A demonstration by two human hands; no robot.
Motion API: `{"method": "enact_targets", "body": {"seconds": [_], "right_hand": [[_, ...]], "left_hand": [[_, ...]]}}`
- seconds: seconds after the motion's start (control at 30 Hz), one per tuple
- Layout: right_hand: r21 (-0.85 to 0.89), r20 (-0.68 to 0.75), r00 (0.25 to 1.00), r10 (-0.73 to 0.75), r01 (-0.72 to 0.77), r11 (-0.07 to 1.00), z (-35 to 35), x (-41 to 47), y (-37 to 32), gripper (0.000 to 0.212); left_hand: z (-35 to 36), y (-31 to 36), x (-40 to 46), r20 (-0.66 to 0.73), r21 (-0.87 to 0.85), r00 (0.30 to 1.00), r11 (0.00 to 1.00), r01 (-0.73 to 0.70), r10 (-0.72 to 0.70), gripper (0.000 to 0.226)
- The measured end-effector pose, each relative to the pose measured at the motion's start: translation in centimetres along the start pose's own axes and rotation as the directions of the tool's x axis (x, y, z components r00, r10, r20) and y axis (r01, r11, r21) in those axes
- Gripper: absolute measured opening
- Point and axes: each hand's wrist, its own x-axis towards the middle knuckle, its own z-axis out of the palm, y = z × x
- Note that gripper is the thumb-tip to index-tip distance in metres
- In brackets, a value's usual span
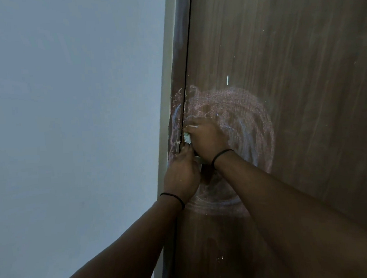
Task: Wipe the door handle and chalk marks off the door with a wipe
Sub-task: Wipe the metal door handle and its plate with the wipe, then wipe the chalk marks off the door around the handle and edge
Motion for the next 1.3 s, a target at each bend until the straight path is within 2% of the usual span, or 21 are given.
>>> {"method": "enact_targets", "body": {"seconds": [0.07, 0.13, 0.23, 0.3, 0.33, 0.4, 0.43, 0.6, 0.63, 0.7, 0.8, 0.87, 0.93, 1.0, 1.13, 1.2, 1.3], "right_hand": [[-0.094, 0.114, 0.990, -0.081, 0.092, 0.991, 0.1, 0.7, -0.9, 0.027], [-0.117, 0.135, 0.986, -0.100, 0.116, 0.986, 0.0, 1.1, -1.0, 0.029], [-0.099, 0.025, 0.999, -0.038, 0.040, 0.994, -0.7, 1.8, 0.0, 0.027], [-0.032, -0.064, 0.997, 0.032, -0.034, 0.999, -0.8, 2.5, -0.2, 0.023], [0.029, -0.038, 0.998, 0.052, -0.051, 0.998, -0.6, 2.5, -0.4, 0.021], [0.063, 0.041, 0.999, -0.019, 0.017, 0.998, -0.2, 1.8, -0.2, 0.020], [0.053, 0.036, 0.998, -0.060, 0.058, 0.997, -0.3, 1.3, 0.2, 0.020], [0.058, -0.177, 0.983, 0.053, -0.044, 0.997, -1.0, 2.8, 0.8, 0.016], [0.087, -0.159, 0.984, 0.076, -0.062, 0.994, -1.0, 3.5, 0.0, 0.016], [0.112, -0.079, 0.997, 0.017, -0.008, 0.994, -0.4, 3.5, -0.5, 0.015], [-0.019, -0.040, 0.988, -0.150, 0.150, 0.989, -0.7, 1.4, 1.2, 0.015], [-0.037, -0.095, 0.987, -0.126, 0.123, 0.992, -1.5, 1.6, 1.9, 0.014], [0.012, -0.162, 0.986, -0.022, 0.024, 1.000, -1.8, 3.9, 1.5, 0.015], [0.053, -0.122, 0.992, 0.027, -0.021, 0.998, -1.6, 5.2, 0.5, 0.017], [-0.010, 0.014, 0.995, -0.098, 0.098, 0.995, -1.8, 3.0, 1.1, 0.024], [0.003, -0.054, 0.993, -0.103, 0.103, 0.995, -2.9, 3.3, 2.0, 0.019], [-0.021, -0.203, 0.979, -0.013, 0.009, 1.000, -3.3, 6.2, 1.5, 0.020]], "left_hand": [[0.4, -0.4, -0.1, -0.019, -0.018, 1.000, 1.000, 0.005, -0.005, 0.029], [0.4, -0.9, -0.1, -0.033, -0.014, 0.999, 1.000, -0.004, 0.003, 0.028], [0.2, -1.3, 0.7, -0.031, 0.012, 0.997, 0.998, -0.064, 0.064, 0.045], [0.1, -1.5, 1.3, -0.048, 0.010, 0.995, 0.997, -0.082, 0.083, 0.047], [0.0, -1.5, 1.5, -0.053, 0.005, 0.995, 0.996, -0.087, 0.088, 0.043], [0.1, -1.5, 1.6, -0.037, 0.028, 0.994, 0.994, -0.102, 0.103, 0.036], [0.2, -1.5, 1.5, -0.022, 0.056, 0.993, 0.992, -0.110, 0.112, 0.038], [0.4, -1.7, 1.2, 0.020, 0.164, 0.995, 0.982, -0.096, 0.094, 0.055], [0.3, -1.5, 1.2, 0.013, 0.149, 0.996, 0.984, -0.093, 0.092, 0.055], [0.0, -1.1, 1.3, -0.007, 0.117, 0.993, 0.986, -0.118, 0.119, 0.052], [-0.2, -1.1, 1.8, 0.020, 0.161, 0.981, 0.968, -0.191, 0.191, 0.052], [-0.1, -1.4, 2.0, 0.040, 0.214, 0.981, 0.958, -0.193, 0.188, 0.055], [0.2, -1.4, 2.0, 0.028, 0.235, 0.983, 0.954, -0.185, 0.183, 0.055], [0.3, -1.1, 2.1, 0.024, 0.209, 0.984, 0.962, -0.175, 0.174, 0.054], [0.2, -1.0, 2.2, 0.015, 0.209, 0.985, 0.962, -0.174, 0.175, 0.054], [0.2, -1.3, 2.1, 0.034, 0.251, 0.985, 0.953, -0.172, 0.169, 0.056], [0.5, -1.4, 2.2, 0.048, 0.278, 0.987, 0.947, -0.159, 0.151, 0.056]]}}
